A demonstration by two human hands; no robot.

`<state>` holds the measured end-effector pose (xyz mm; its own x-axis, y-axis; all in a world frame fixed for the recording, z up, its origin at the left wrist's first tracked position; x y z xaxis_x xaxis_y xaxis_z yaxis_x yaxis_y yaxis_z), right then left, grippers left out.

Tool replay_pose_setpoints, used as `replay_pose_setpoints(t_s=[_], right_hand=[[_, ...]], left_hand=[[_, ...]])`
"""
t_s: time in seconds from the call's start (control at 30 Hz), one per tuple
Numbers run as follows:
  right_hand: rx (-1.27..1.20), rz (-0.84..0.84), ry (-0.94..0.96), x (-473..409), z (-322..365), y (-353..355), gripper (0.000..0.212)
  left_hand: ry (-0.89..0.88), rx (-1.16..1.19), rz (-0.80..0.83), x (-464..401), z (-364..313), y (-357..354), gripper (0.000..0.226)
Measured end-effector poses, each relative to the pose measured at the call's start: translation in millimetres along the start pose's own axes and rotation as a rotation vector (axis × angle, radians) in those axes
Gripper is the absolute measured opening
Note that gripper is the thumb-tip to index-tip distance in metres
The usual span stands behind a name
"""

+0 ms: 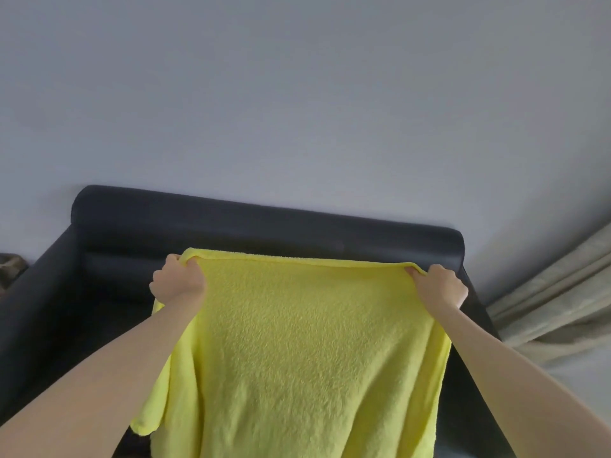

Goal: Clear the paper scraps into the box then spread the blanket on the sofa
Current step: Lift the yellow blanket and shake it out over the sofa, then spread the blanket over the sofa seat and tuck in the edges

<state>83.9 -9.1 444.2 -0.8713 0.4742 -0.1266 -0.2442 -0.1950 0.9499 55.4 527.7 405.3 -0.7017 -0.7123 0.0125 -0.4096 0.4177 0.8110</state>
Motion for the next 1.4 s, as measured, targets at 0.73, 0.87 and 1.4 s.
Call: replay_pose_setpoints(t_s=[0.73, 0.87, 1.4], right_hand=[[0.117, -0.218, 0.076, -2, -58, -489, 0.023], [0.053, -0.320, 0.060, 22, -74, -518, 0.027], [-0.059, -0.318, 0.314, 106, -6, -546, 0.052]], left_hand=[[-0.313, 0.011, -0.071, -35, 166, -477, 0.034], [-0.435, 0.182, -0.123, -24, 173, -501, 0.038], [-0.765, -0.073, 0.131, 33, 173, -537, 0.035]])
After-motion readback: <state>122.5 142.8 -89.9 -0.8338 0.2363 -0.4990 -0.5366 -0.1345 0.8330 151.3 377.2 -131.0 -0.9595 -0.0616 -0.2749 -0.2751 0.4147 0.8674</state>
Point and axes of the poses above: each hand's wrist, its own x-axis away from the middle knuckle, its own y-axis out of the back of the hand, z = x × y, the point moved 8 cm from there along -x, towards the middle knuckle, and after that the axes turned 6 degrees about -x, right-handed, at the moved point
